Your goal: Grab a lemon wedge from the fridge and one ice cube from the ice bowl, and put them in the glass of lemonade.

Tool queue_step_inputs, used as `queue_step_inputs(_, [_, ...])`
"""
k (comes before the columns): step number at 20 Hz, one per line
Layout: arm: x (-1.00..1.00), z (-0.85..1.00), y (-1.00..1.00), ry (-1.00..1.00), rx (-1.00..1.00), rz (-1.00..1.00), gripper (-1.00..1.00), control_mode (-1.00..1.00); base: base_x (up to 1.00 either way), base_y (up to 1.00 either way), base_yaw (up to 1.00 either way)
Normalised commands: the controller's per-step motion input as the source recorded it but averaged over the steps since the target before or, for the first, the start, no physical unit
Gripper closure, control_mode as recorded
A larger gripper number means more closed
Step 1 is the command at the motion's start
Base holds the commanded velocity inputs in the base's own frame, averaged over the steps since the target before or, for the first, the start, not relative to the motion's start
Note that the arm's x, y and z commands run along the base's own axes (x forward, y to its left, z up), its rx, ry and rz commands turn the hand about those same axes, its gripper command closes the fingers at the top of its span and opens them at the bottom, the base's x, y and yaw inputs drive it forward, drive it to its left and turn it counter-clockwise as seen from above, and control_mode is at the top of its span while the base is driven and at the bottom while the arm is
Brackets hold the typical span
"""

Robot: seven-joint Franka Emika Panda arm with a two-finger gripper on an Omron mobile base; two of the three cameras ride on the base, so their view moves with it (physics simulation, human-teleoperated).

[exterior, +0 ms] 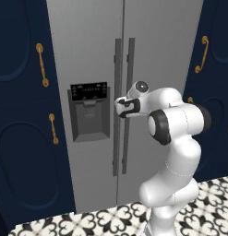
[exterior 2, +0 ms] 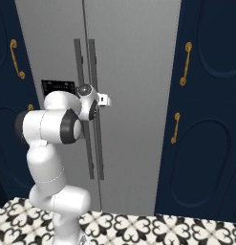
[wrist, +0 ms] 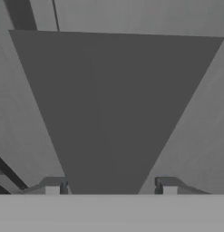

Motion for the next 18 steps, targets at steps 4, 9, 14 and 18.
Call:
queue_step_inputs(4, [0.02, 0.00, 0.00, 0.02, 0.00, 0.00, 1.00, -1.00, 0.00, 0.00, 0.00])
queue_step_inputs(9, [0.00, 0.00, 0.00, 0.00, 0.00, 0.00, 1.00, -1.00, 0.00, 0.00, 0.00])
queue_step_inputs(14, [-0.01, 0.09, -0.05, 0.01, 0.00, 0.00, 1.00, -1.00, 0.00, 0.00, 0.00])
queue_step_inputs(18, [-0.15, 0.21, -0.31, 0.06, 0.01, -0.03, 1.00, -1.00, 0.00, 0.00, 0.00])
